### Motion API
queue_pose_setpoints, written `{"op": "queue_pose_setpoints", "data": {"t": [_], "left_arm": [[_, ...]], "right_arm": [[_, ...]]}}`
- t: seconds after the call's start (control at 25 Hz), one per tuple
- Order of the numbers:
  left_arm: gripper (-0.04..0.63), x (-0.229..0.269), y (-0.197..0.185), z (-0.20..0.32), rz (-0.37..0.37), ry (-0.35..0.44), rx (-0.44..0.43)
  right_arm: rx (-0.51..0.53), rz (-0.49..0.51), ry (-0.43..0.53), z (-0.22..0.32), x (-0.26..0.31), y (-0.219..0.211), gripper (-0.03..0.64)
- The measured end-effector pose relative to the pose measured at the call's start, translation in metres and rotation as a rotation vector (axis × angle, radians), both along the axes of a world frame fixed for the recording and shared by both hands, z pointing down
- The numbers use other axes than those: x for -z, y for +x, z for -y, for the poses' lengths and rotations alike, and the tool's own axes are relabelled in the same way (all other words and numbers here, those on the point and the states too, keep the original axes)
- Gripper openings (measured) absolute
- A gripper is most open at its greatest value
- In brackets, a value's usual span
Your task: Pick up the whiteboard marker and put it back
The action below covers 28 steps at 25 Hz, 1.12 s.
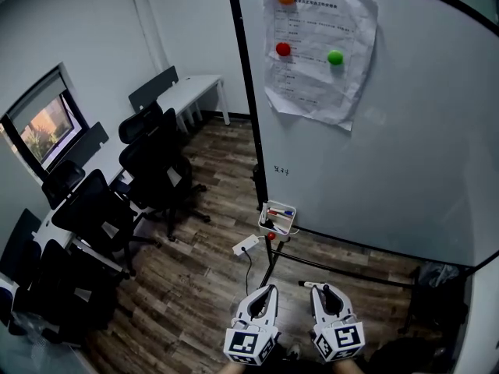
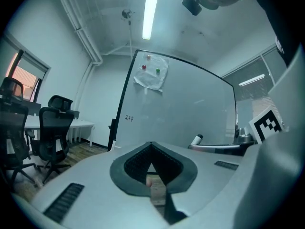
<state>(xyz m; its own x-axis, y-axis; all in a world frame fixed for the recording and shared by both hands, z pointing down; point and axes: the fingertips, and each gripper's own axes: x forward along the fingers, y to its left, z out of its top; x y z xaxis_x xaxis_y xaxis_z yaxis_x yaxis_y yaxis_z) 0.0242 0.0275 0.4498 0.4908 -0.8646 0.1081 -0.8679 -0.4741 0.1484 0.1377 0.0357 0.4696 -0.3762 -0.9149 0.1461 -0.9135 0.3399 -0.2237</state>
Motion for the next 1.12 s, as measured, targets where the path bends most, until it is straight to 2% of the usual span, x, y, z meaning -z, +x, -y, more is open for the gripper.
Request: {"op": "queue_pose_setpoints", "data": {"t": [0.2, 0.48, 0.76, 1.12], "left_arm": [[0.006, 0.012, 0.006, -0.013, 0.023, 0.029, -0.02], [0.006, 0.026, 0.001, -0.018, -0.011, 0.061, -0.054], [0.006, 0.02, -0.012, -0.023, 0.005, 0.069, -0.093], [0.006, 0.02, -0.028, -0.017, -0.032, 0.064, -0.066]], "right_arm": [[0.005, 0.012, 0.024, -0.01, 0.006, 0.005, 0.077], [-0.031, 0.008, 0.035, -0.022, 0.014, 0.0, 0.077], [-0.061, 0.01, 0.042, -0.025, 0.019, -0.014, 0.077], [-0.046, -0.007, 0.033, -0.024, 0.019, -0.03, 0.077]]}}
